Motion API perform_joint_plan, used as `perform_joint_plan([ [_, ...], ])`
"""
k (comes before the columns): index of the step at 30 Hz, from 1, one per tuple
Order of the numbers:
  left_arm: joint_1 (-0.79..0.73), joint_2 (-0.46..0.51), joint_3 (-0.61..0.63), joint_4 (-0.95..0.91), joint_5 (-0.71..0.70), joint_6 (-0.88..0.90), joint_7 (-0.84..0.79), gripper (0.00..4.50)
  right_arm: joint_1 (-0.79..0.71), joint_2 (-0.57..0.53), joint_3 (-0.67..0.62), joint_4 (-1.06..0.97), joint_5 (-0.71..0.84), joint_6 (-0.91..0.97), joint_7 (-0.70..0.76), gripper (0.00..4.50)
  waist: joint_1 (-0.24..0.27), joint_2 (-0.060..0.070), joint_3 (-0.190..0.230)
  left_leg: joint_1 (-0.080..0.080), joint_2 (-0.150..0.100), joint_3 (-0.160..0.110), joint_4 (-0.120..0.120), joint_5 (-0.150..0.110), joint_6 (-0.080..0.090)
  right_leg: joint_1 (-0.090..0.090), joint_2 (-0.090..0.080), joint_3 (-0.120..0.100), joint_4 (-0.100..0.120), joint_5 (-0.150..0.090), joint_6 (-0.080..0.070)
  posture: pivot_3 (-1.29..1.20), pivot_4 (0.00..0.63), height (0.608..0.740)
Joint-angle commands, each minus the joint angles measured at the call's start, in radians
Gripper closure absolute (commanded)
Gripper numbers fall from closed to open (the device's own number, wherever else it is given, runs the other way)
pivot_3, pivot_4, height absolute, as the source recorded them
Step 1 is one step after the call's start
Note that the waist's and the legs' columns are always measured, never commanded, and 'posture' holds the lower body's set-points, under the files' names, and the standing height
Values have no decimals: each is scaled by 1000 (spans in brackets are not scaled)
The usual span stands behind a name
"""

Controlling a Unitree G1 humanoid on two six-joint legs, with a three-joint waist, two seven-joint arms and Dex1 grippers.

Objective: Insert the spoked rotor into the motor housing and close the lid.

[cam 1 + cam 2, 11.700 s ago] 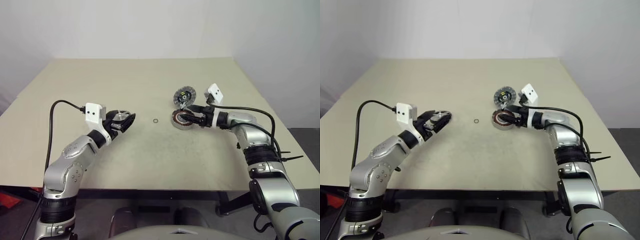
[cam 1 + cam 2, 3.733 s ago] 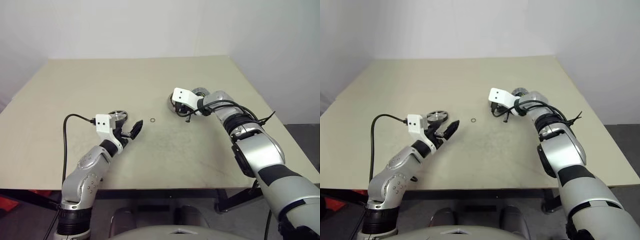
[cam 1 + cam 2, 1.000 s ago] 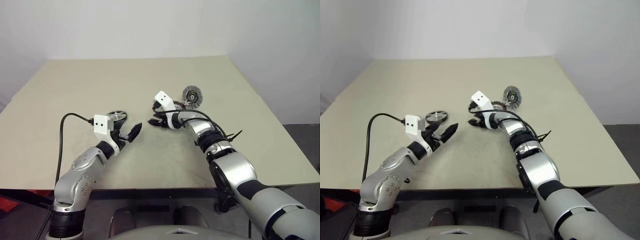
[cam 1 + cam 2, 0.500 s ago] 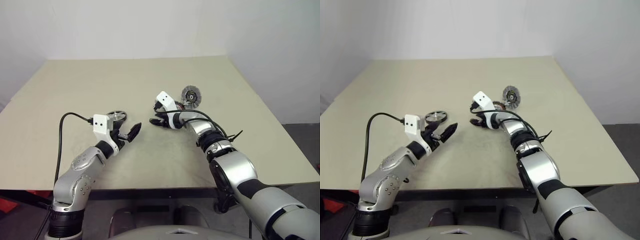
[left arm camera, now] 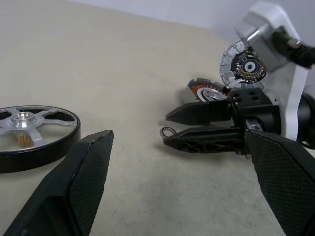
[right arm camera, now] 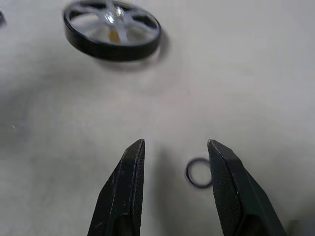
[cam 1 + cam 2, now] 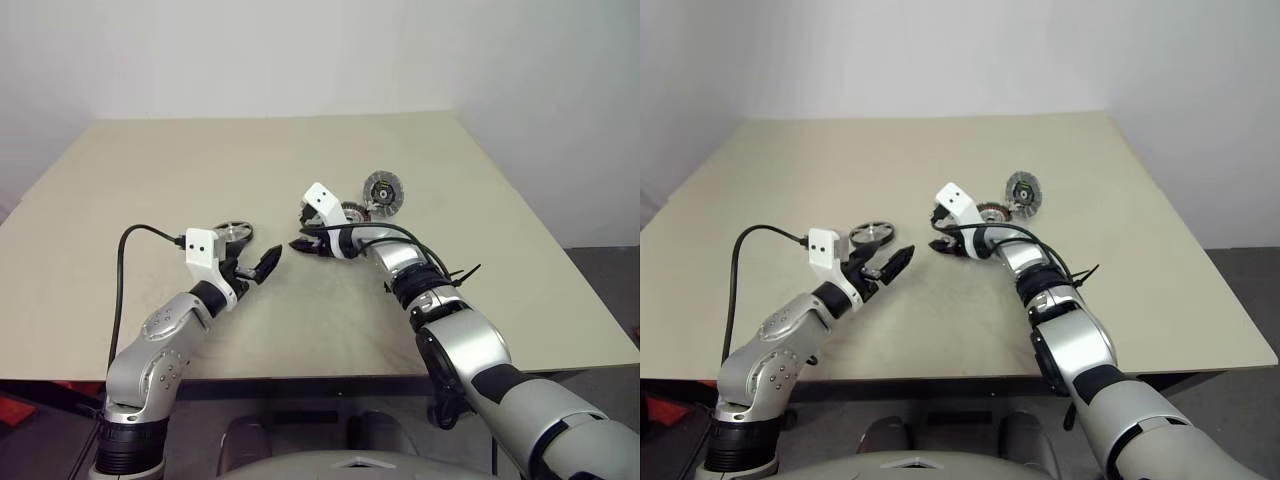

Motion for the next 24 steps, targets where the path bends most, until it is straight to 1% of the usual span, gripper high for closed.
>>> perform_joint_plan([
  [1,-16,-1,7,-23,-3,-13,1,0,-16,3,-1,-6,-5,-8,-26,2220,1,0,0,0,0,0,0,0,0,0,0,0,0,0,0,0,0,740],
  [6,-12,-2,7,-29,-2,-13,4,0,-11,-5,9,59,-28,-24,-56,2220,0,0,0,0,0,0,0,0,0,0,0,0,0,0,0,0,0,740],
  [12,-9,-7,4,-34,-2,-12,8,0,-18,-8,7,93,-39,-42,-76,2220,0,0,0,0,0,0,0,0,0,0,0,0,0,0,0,0,0,740],
  [18,-7,-13,1,-37,-4,-11,10,0,-29,-8,-1,96,-34,-43,-80,2220,0,0,0,0,0,0,0,0,0,0,0,0,0,0,0,0,0,740],
  [24,-8,-16,1,-34,-2,-12,8,0,-41,8,-12,48,-9,-28,-64,2220,0,0,0,0,0,0,0,0,0,0,0,0,0,0,0,0,0,740],
])
